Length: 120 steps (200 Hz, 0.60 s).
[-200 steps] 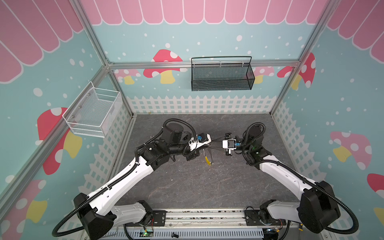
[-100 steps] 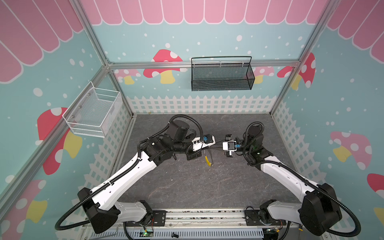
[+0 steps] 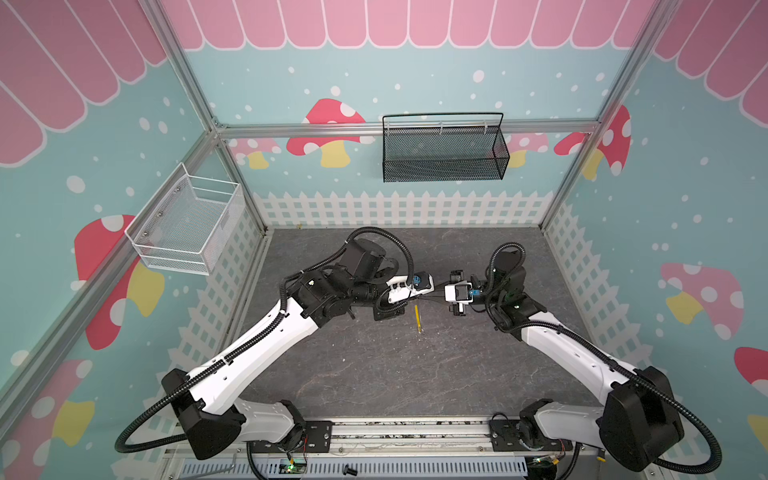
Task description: Put the keys on the keyring
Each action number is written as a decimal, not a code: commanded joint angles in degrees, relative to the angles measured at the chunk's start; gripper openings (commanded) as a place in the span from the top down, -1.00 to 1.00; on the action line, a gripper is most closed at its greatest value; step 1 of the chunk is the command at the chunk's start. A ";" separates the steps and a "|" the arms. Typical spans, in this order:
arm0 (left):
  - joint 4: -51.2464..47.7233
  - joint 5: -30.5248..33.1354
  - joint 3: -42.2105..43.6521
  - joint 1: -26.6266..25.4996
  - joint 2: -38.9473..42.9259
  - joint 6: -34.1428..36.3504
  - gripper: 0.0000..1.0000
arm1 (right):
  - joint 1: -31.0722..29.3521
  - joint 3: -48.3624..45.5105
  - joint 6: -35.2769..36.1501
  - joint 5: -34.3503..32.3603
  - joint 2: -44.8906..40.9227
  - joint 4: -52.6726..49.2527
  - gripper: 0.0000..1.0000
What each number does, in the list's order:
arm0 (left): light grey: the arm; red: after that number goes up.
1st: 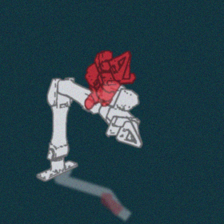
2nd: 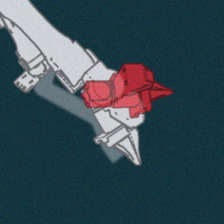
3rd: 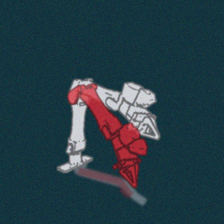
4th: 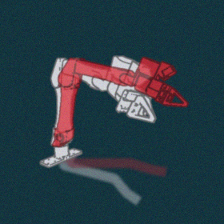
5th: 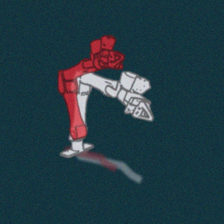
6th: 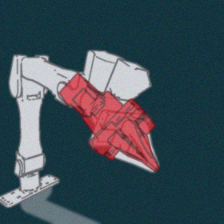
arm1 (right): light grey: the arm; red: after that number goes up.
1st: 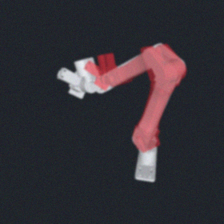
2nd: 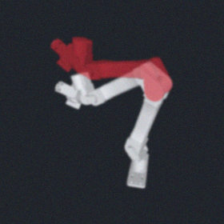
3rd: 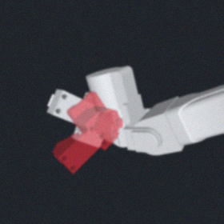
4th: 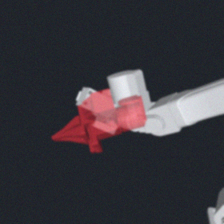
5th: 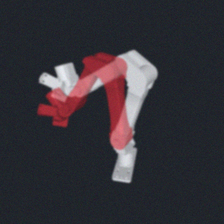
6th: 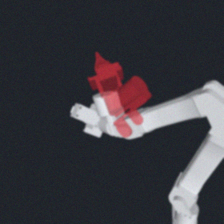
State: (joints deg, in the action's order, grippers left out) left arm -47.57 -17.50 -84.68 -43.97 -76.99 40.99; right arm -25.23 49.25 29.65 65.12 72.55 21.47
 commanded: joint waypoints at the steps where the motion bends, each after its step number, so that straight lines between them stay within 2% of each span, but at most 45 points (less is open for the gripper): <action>1: -2.19 0.31 -1.93 -0.75 -0.35 2.17 1.00 | -0.34 1.55 0.95 1.83 -0.18 -0.93 0.84; 26: -2.16 0.67 -2.28 -1.20 -0.52 2.55 1.00 | -0.33 1.64 0.94 2.39 0.13 -1.29 1.00; 47: -1.41 1.34 -1.98 -1.30 -0.18 2.62 1.00 | -0.32 1.63 0.81 2.55 0.05 -1.12 1.00; 58: 0.31 1.78 -0.69 -1.30 0.72 2.20 0.90 | -0.33 1.55 0.77 2.77 0.04 -0.90 1.00; 76: 6.49 2.31 4.55 -1.00 3.94 0.89 0.46 | -0.24 1.32 -0.90 3.30 0.04 1.37 1.00; 87: 11.55 2.48 8.91 -0.63 6.69 -0.55 0.30 | -0.23 0.94 -2.28 3.49 0.00 3.38 1.00; 102: 18.51 1.17 15.25 0.93 10.73 -3.83 0.26 | -0.21 0.41 -4.03 3.77 -0.13 6.35 1.00; 120: 27.09 -1.80 21.87 3.73 14.71 -8.88 0.33 | -0.14 0.67 -5.58 4.20 0.29 8.47 1.00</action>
State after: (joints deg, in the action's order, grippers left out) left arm -34.11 -15.70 -69.04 -43.31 -67.20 38.48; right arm -25.23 49.28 26.98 67.16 72.58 24.53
